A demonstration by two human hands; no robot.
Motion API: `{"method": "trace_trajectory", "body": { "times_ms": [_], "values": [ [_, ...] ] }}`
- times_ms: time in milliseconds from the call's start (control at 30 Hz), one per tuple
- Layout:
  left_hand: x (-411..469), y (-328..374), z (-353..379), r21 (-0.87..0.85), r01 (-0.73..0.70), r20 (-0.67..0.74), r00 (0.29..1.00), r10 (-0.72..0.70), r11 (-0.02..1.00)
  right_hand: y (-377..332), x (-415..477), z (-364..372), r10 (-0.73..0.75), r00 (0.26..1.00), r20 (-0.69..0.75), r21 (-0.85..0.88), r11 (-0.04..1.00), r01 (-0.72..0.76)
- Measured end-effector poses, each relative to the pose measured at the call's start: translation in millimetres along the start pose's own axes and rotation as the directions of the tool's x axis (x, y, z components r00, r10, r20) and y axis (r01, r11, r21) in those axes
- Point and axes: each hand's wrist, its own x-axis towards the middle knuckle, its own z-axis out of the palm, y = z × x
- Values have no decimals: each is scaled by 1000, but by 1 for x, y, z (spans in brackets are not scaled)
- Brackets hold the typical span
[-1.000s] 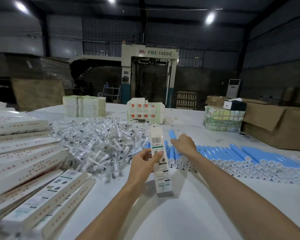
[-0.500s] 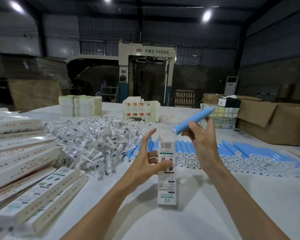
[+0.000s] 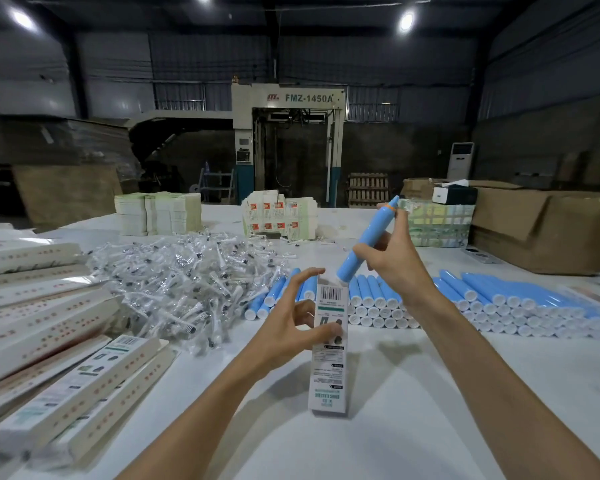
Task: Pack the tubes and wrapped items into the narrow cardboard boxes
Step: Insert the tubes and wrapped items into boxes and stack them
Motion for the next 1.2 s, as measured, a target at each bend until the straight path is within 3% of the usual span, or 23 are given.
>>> {"method": "trace_trajectory", "body": {
  "times_ms": [100, 233, 400, 667, 833, 967, 1133, 1200],
  "values": [
    [1, 1, 2, 21, -8, 3, 1000, 8, 1000, -4, 1, 0, 39, 998, 57, 59, 997, -42],
    [1, 0, 1, 39, -19, -1, 1000, 19, 999, -3, -2, 8, 97, 986, 139, 9, 995, -100],
    [1, -2, 0, 29, -22, -15, 1000, 23, 999, -1, 2, 6, 162, 980, 114, -116, 982, -148],
    [1, -4, 2, 28, -4, -53, 999, 6, 1000, -20, 15, 8, 92, 943, 321, -347, 938, 26],
    [1, -5, 3, 34, -11, -61, 998, 13, 999, -17, 18, 30, 42, 963, 265, -396, 916, 69],
    [1, -11, -3, 29, -5, -107, 994, 8, 1000, -5, 8, 44, 139, 919, 370, -458, 887, 50],
    [4, -16, -4, 22, -5, -130, 992, 8, 1000, 15, -10, 49, -92, 970, 227, -551, 809, 205],
    [5, -16, -6, 31, -10, -138, 990, 14, 999, 23, -14, 50, -91, 963, 252, -485, 850, 208]
  ]
}}
